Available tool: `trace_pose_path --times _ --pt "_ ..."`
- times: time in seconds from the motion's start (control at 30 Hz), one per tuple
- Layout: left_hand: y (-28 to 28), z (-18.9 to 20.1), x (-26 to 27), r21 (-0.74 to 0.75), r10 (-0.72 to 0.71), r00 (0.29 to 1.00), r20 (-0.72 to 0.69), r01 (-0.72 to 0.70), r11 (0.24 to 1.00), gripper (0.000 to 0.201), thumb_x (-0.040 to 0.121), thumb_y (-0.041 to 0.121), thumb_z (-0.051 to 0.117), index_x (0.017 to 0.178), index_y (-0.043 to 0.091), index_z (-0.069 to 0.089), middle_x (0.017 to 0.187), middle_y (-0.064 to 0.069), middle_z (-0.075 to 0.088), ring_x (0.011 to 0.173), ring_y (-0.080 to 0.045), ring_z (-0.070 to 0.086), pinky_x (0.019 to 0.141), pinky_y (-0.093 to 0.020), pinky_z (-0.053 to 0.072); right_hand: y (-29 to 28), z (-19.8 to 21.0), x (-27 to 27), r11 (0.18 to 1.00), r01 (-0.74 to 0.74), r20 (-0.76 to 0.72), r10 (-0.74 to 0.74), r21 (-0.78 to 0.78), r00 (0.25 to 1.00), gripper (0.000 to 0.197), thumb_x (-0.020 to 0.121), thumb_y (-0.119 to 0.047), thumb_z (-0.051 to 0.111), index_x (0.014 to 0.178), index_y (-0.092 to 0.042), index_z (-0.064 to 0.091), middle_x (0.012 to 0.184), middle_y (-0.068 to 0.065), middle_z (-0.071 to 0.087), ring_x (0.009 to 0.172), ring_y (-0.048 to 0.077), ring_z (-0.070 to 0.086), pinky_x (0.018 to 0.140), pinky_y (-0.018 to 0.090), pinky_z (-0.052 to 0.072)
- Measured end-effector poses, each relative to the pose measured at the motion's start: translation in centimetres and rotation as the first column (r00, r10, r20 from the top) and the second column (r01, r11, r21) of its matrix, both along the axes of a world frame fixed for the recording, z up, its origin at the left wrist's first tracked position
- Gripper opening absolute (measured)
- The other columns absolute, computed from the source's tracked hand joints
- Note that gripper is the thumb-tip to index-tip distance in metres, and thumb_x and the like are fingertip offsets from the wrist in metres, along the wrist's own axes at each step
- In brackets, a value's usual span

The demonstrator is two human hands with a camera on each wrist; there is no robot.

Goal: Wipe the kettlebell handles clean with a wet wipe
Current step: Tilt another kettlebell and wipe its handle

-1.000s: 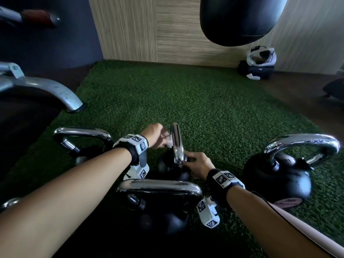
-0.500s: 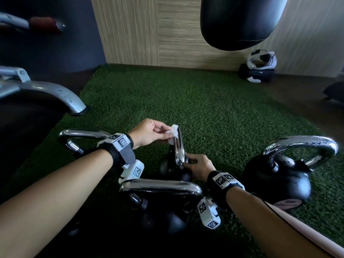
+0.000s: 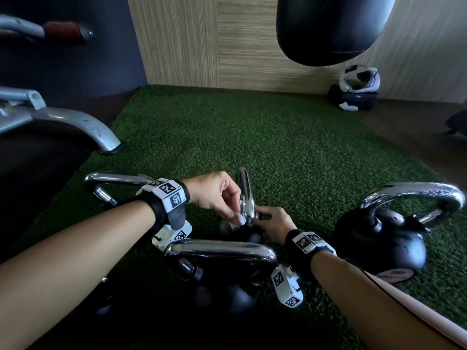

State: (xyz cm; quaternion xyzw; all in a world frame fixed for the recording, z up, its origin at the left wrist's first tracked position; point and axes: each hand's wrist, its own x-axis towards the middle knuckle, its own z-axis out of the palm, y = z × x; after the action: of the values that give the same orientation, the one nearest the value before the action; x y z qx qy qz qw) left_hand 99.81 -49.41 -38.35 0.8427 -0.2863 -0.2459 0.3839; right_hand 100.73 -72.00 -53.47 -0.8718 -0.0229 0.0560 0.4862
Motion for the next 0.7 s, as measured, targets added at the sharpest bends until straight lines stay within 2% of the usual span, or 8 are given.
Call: trace_pose_path --times 0.13,0.2,0.3,0.37,0.47,0.57,0.63,0.7 --pt "0.0 0.5 -0.6 0.010 0.017 0.997 0.072 -0.018 1.000 0.016 0.073 0.001 0.090 0.084 0.003 0.078 0.089 -0.004 0.081 0.083 -0.017 0.078 0.077 -0.027 0.061 -0.1 0.2 -0.1 0.999 -0.008 -0.019 0.009 0.033 1.000 0.053 0.072 -0.055 0.084 0.122 -0.039 0.074 0.102 -0.009 0.077 0.088 0.007 0.069 0.072 0.020 0.050" --pt "-0.3 -0.1 -1.2 0.075 0.009 0.989 0.146 -0.020 0.997 0.018 0.070 0.017 0.094 0.080 0.012 0.080 0.084 0.004 0.080 0.079 -0.014 0.077 0.078 -0.030 0.060 -0.1 0.5 -0.3 0.999 -0.021 -0.008 0.021 0.036 1.000 0.069 0.059 -0.068 0.079 0.121 -0.039 0.075 0.106 -0.010 0.077 0.093 0.006 0.070 0.074 0.018 0.049" --pt "-0.5 -1.3 -1.9 0.111 0.018 0.965 0.261 -0.049 0.993 0.024 0.066 0.036 0.096 0.075 0.020 0.080 0.078 0.013 0.078 0.073 -0.006 0.072 0.068 -0.018 0.050 0.0 0.7 -0.3 0.999 -0.023 -0.024 0.024 0.042 0.999 0.079 0.049 -0.078 0.070 0.119 -0.043 0.075 0.108 -0.009 0.078 0.097 0.009 0.073 0.077 0.021 0.054" --pt "-0.3 -1.5 -2.0 0.093 0.041 0.951 0.306 -0.073 0.993 0.023 0.065 0.035 0.096 0.074 0.021 0.079 0.077 0.016 0.077 0.070 -0.001 0.068 0.065 -0.013 0.044 0.1 0.8 -0.3 0.999 -0.030 -0.039 0.031 0.036 0.999 0.077 0.049 -0.079 0.071 0.118 -0.045 0.074 0.107 -0.009 0.078 0.097 0.010 0.073 0.081 0.025 0.057" --pt "-0.2 -2.2 -2.4 0.106 0.070 0.938 0.338 -0.112 0.988 0.020 0.066 0.030 0.096 0.068 0.028 0.076 0.070 0.017 0.074 0.066 0.004 0.066 0.061 -0.010 0.044 0.1 0.4 -0.1 0.999 -0.025 -0.034 0.026 0.041 0.999 0.082 0.043 -0.082 0.074 0.116 -0.045 0.075 0.109 -0.009 0.077 0.098 0.011 0.074 0.085 0.030 0.060" --pt "-0.5 -3.2 -2.2 0.170 0.093 0.921 0.379 -0.168 0.971 0.035 0.073 0.021 0.091 0.058 0.033 0.062 0.062 0.014 0.067 0.053 0.008 0.059 0.050 -0.010 0.041 -0.1 -0.2 0.2 0.998 -0.012 -0.039 0.014 0.069 0.999 0.088 0.036 -0.087 0.078 0.113 -0.045 0.075 0.110 -0.009 0.077 0.098 0.012 0.074 0.089 0.035 0.062" --pt "-0.4 -3.4 -1.7 0.199 0.103 0.929 0.357 -0.183 0.963 0.034 0.076 0.018 0.088 0.061 0.032 0.062 0.065 0.013 0.068 0.053 0.007 0.060 0.050 -0.013 0.043 -0.2 0.0 0.3 0.998 -0.026 -0.034 0.027 0.049 0.999 0.084 0.039 -0.083 0.077 0.115 -0.047 0.075 0.110 -0.010 0.077 0.099 0.010 0.074 0.090 0.032 0.061" --pt "-0.2 -3.0 -1.5 0.218 0.099 0.944 0.316 -0.174 0.960 0.030 0.077 0.015 0.087 0.066 0.033 0.066 0.067 0.014 0.071 0.057 0.008 0.062 0.055 -0.015 0.046 -0.5 1.2 0.0 0.996 -0.081 -0.058 0.083 0.027 0.995 0.086 0.039 -0.086 0.079 0.116 -0.048 0.074 0.107 -0.012 0.078 0.092 0.006 0.074 0.083 0.028 0.061"
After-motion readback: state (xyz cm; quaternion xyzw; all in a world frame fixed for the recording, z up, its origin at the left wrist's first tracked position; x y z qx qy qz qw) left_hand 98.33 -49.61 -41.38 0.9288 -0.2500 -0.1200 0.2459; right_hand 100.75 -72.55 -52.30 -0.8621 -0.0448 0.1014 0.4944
